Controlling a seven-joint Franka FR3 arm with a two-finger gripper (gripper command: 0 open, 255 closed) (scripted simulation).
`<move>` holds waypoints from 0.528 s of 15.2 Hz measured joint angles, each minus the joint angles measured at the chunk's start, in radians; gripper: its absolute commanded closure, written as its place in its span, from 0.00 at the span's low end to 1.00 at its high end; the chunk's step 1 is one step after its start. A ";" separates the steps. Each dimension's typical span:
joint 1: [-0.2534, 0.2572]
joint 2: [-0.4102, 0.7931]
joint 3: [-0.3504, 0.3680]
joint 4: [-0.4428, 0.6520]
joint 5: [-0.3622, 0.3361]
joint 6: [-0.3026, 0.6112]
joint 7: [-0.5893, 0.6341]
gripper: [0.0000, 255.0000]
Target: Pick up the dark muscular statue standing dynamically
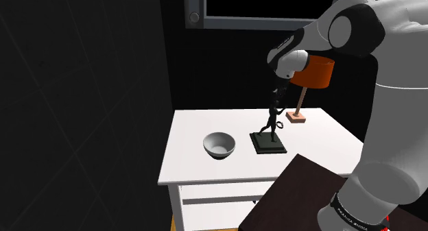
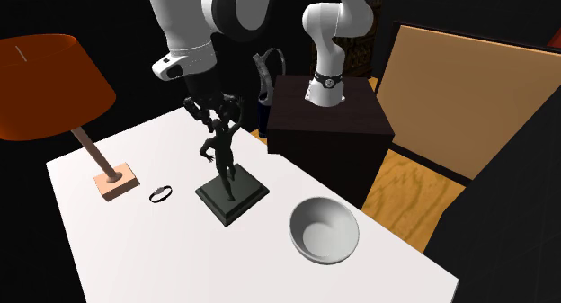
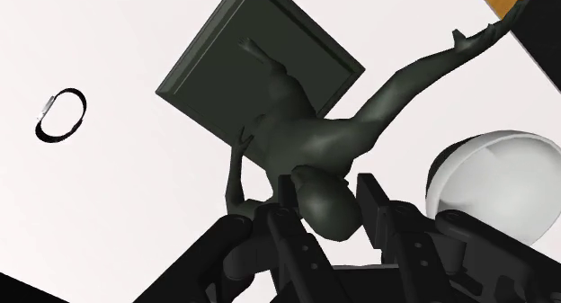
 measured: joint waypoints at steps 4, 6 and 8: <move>0.000 -0.001 0.001 0.001 0.001 0.001 -0.001 1.00; 0.001 -0.002 0.000 -0.002 0.001 0.003 -0.001 1.00; 0.001 -0.003 0.000 -0.002 -0.001 0.002 0.000 1.00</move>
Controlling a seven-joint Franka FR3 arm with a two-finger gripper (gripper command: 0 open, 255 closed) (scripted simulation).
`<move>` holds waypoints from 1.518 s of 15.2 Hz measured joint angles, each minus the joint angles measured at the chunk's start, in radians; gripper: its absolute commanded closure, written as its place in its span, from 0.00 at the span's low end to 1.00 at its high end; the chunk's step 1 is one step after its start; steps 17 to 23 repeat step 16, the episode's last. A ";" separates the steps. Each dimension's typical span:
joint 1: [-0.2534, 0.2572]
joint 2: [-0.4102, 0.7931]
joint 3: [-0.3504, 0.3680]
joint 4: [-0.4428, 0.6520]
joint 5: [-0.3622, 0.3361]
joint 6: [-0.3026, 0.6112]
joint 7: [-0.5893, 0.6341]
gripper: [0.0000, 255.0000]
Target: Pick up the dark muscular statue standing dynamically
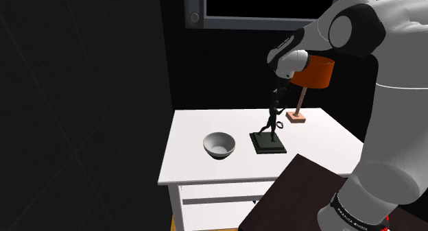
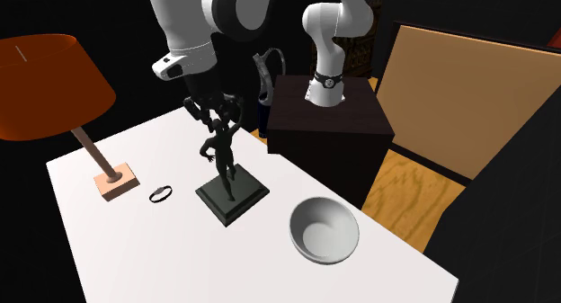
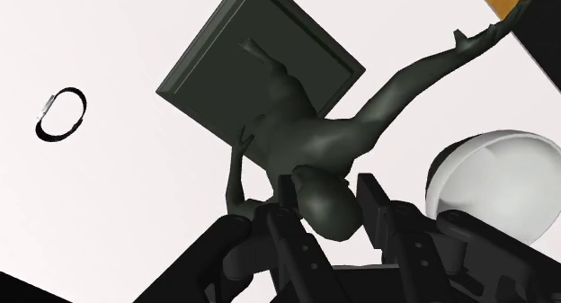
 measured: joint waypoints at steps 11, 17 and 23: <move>0.016 -0.069 -0.021 0.053 -0.062 -0.109 0.049 1.00; 0.022 -0.101 -0.028 0.085 -0.088 -0.164 0.070 1.00; 0.022 -0.101 -0.028 0.085 -0.088 -0.164 0.070 1.00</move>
